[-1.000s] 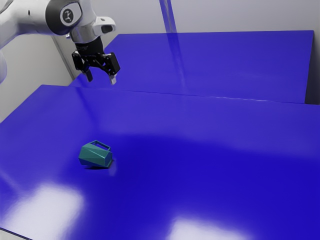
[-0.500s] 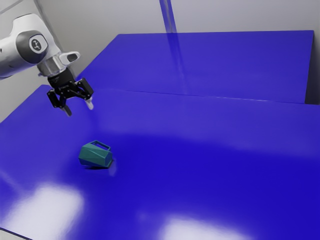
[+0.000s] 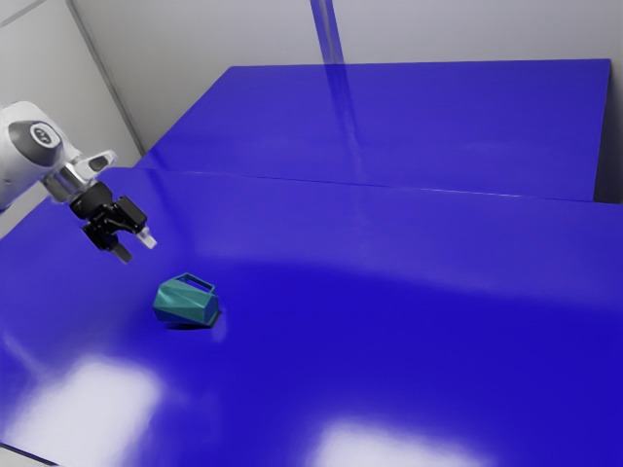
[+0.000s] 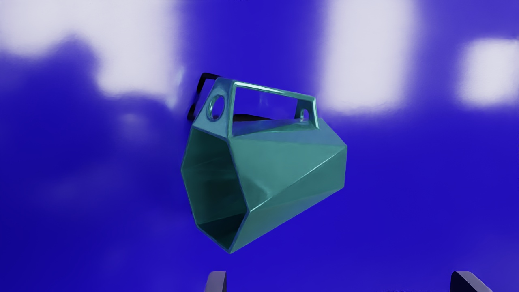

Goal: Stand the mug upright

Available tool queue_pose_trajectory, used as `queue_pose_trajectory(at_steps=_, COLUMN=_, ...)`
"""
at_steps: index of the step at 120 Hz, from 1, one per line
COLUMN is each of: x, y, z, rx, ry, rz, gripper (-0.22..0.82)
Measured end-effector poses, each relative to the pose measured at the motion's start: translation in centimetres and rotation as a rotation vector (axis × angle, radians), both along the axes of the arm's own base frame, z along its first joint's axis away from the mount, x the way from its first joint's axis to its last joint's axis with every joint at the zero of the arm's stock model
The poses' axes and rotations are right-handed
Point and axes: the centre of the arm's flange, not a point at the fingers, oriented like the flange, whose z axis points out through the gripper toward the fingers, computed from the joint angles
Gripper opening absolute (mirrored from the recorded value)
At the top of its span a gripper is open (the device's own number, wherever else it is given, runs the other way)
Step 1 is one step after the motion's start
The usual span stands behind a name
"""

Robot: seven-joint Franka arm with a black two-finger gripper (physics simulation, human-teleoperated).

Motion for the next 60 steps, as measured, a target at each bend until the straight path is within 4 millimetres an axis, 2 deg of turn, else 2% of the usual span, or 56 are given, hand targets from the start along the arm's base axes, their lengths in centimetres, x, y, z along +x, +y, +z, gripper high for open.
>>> queue_pose_trajectory(at_steps=36, x=0.0, y=2.1, z=-6.9, rx=-0.141, ry=-0.055, rz=-0.12, gripper=0.6)
queue_pose_trajectory(at_steps=52, x=0.0, y=2.3, z=-9.3, rx=-0.201, ry=-0.079, rz=-0.145, gripper=0.6)
queue_pose_trajectory(at_steps=60, x=0.2, y=2.2, z=-9.9, rx=-0.23, ry=-0.098, rz=-0.152, gripper=0.6)
